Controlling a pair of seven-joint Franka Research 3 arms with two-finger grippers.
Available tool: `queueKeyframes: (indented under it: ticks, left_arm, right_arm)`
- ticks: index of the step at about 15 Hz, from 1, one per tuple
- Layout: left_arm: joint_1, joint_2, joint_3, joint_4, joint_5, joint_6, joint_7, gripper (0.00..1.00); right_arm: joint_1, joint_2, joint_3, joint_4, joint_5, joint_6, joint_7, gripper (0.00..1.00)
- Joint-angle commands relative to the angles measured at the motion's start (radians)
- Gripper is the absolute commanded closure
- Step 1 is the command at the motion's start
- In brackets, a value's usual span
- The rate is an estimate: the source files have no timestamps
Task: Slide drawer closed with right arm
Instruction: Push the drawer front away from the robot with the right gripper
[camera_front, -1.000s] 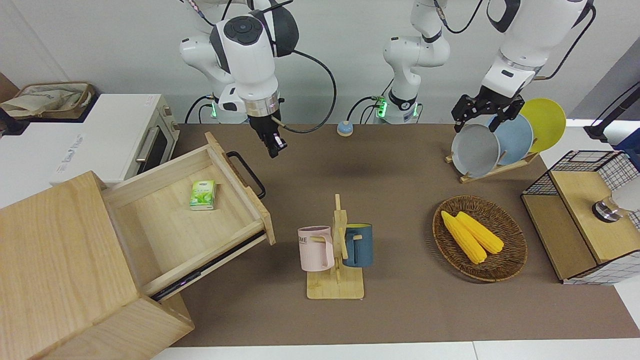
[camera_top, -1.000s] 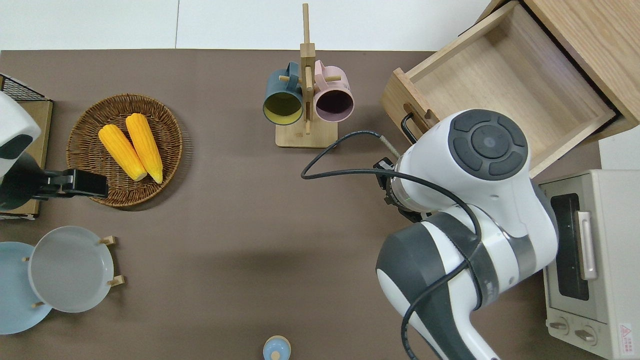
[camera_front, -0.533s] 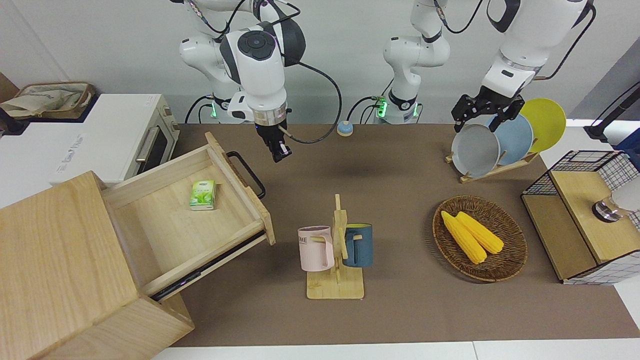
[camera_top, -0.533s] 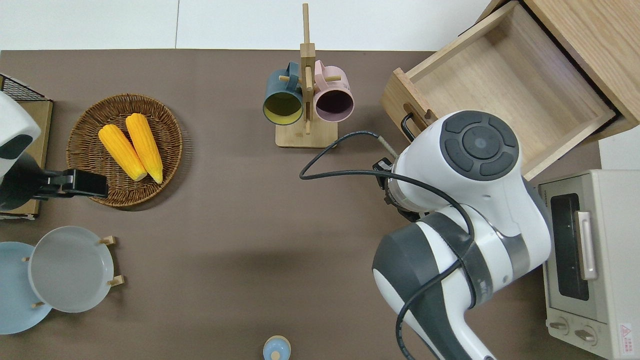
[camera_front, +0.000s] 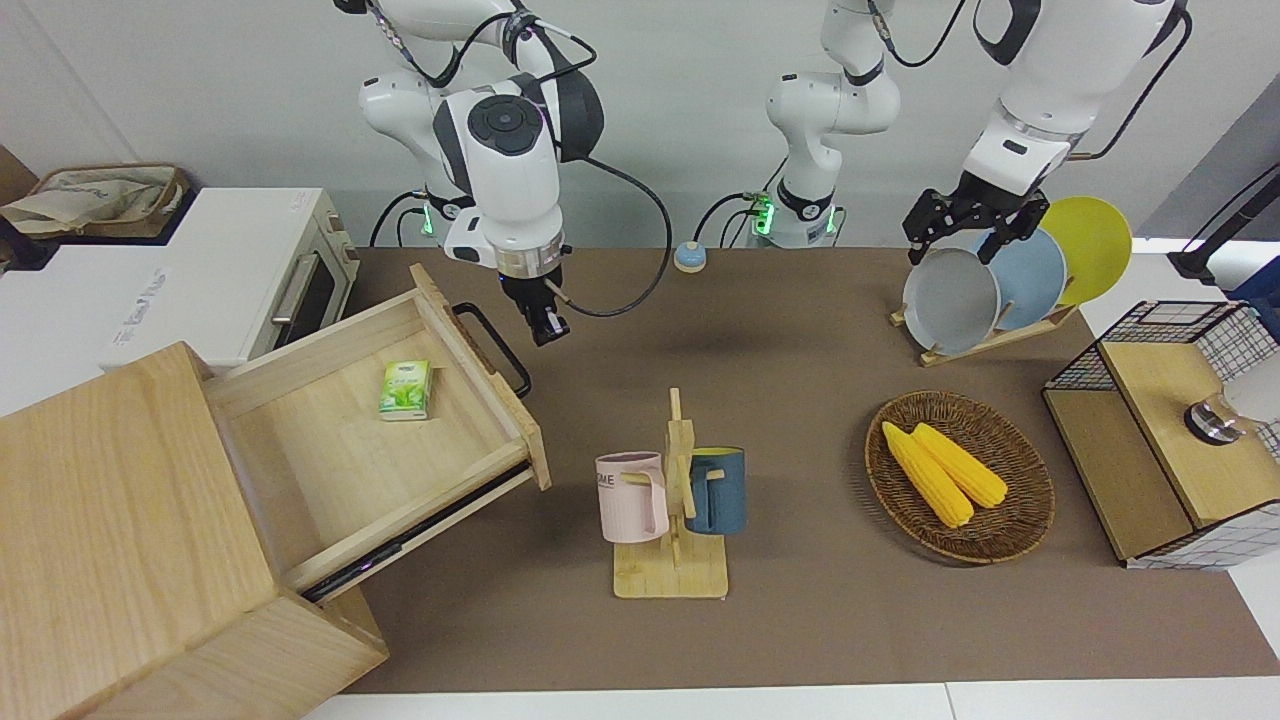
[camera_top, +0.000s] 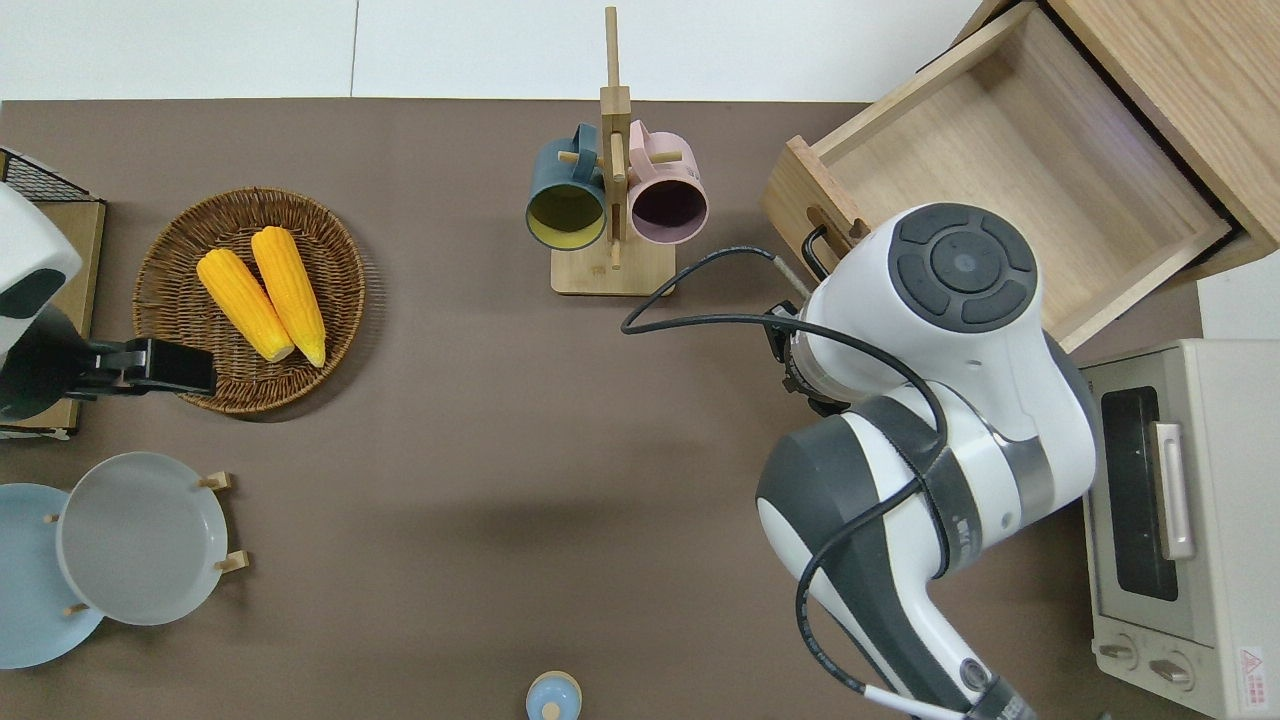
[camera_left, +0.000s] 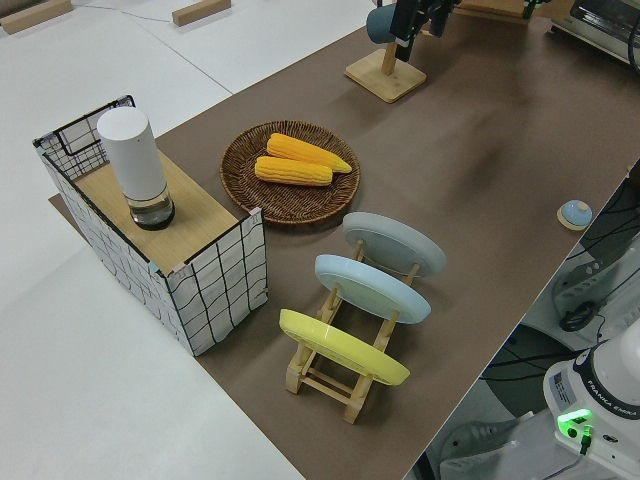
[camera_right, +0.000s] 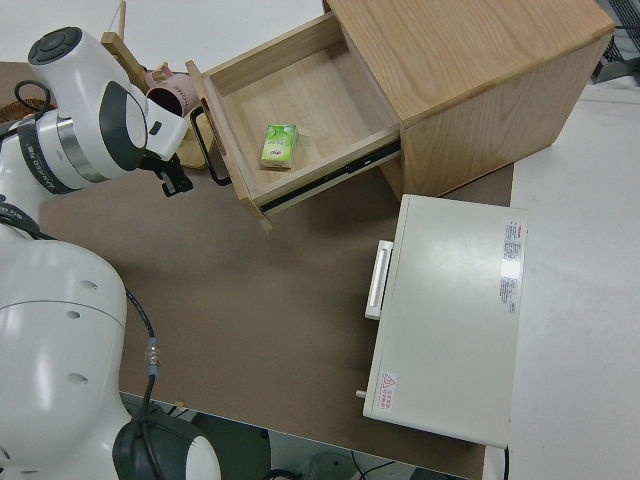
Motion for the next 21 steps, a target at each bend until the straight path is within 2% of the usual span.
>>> queueKeyframes:
  ticks: [1,4,7,14,17,21]
  left_arm:
    - [-0.004,-0.008,0.004,0.004,0.013,-0.014,0.001,0.00]
    - [-0.004,-0.008,0.004,0.002,0.013,-0.014,0.001,0.00]
    - [-0.004,-0.008,0.004,0.002,0.013,-0.014,0.001,0.00]
    - [-0.004,-0.008,0.004,0.002,0.013,-0.014,0.001,0.00]
    - [-0.004,-0.008,0.004,0.002,0.013,-0.014,0.001,0.00]
    - [-0.004,-0.008,0.004,0.002,0.013,-0.014,0.001,0.00]
  right_arm:
    - [0.007,0.019,-0.011,-0.008,-0.024,0.026,-0.038,1.000]
    - [0.004,0.036,-0.024,-0.003,-0.041,0.064,-0.042,1.000]
    - [-0.004,0.047,-0.032,0.002,-0.055,0.071,-0.078,1.000]
    - [-0.012,0.050,-0.034,0.003,-0.088,0.085,-0.102,1.000]
    - [-0.019,0.065,-0.034,0.024,-0.090,0.091,-0.113,1.000]
    - [-0.035,0.071,-0.034,0.034,-0.092,0.103,-0.131,1.000]
